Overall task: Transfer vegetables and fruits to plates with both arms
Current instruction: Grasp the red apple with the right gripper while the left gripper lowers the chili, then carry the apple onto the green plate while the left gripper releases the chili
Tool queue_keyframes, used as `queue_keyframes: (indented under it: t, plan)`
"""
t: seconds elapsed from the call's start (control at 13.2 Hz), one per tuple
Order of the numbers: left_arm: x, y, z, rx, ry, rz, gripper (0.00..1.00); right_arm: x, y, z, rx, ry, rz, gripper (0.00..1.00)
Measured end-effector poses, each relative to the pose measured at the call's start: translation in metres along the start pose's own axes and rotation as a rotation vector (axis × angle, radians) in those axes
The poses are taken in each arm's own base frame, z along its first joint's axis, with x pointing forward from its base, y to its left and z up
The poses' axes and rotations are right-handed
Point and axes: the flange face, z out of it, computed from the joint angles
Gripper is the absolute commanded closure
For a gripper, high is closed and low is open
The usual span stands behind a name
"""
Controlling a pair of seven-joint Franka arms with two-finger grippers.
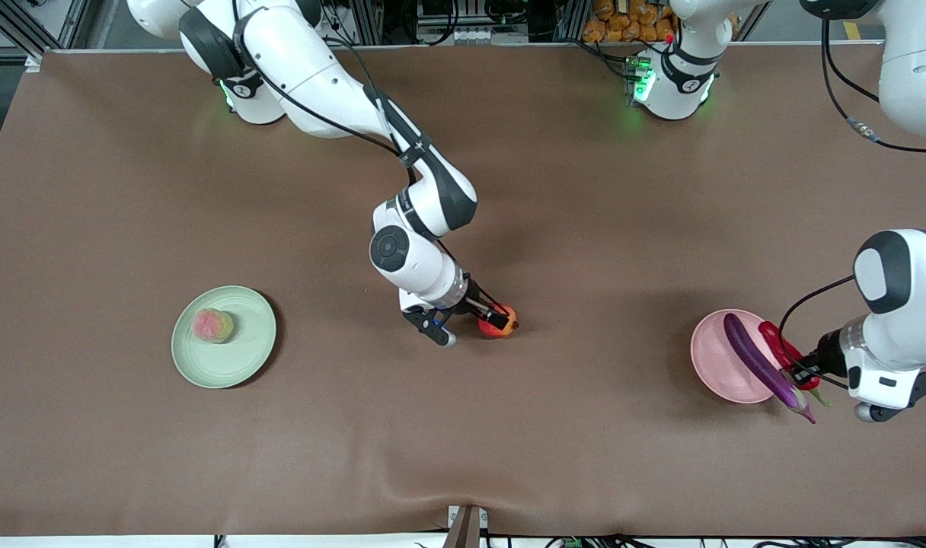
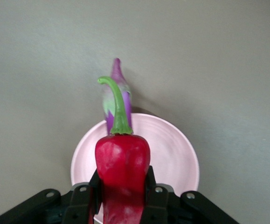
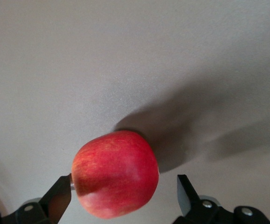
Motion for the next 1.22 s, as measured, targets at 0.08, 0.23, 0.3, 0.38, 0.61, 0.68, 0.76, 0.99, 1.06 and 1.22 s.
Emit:
queue_keyframes:
  t: [0.08, 0.23, 0.3, 0.38, 0.61, 0.68, 0.76, 0.99, 1.06, 1.22]
  plan:
    - [0.003, -0.008, 0.002, 0.008, 0.000, 0.012, 1.00, -0.003, 0.000, 0.004, 0.006, 0.007, -0.007, 0.00]
    - [0.005, -0.015, 0.008, 0.017, -0.006, 0.024, 1.00, -0.007, -0.002, 0.006, 0.012, 0.011, -0.014, 0.31]
    - [0.005, -0.016, 0.012, 0.018, -0.012, 0.025, 1.00, -0.007, -0.003, 0.004, 0.017, 0.013, -0.015, 0.46]
    - [0.005, -0.015, 0.017, 0.017, -0.017, 0.023, 1.00, -0.006, -0.006, 0.002, 0.025, 0.017, -0.016, 0.62]
    - [0.002, -0.006, 0.030, 0.007, -0.021, -0.037, 1.00, 0.002, -0.006, -0.003, 0.030, 0.030, -0.012, 0.75]
    - [-0.001, 0.004, 0.034, 0.001, -0.018, -0.048, 1.00, 0.012, -0.007, -0.008, 0.038, 0.039, -0.004, 0.75]
    - [-0.005, 0.020, 0.036, -0.008, -0.011, -0.057, 1.00, 0.027, -0.008, -0.017, 0.044, 0.048, 0.011, 0.75]
    - [-0.021, 0.071, 0.051, -0.025, 0.017, -0.075, 1.00, 0.089, 0.000, -0.063, -0.012, 0.005, 0.071, 0.75]
    - [-0.023, 0.076, 0.057, -0.011, 0.029, -0.062, 1.00, 0.113, 0.004, -0.087, -0.022, -0.009, 0.071, 0.75]
    - [-0.020, 0.072, 0.063, 0.030, 0.057, -0.033, 0.91, 0.161, 0.020, -0.141, -0.046, -0.050, 0.034, 0.75]
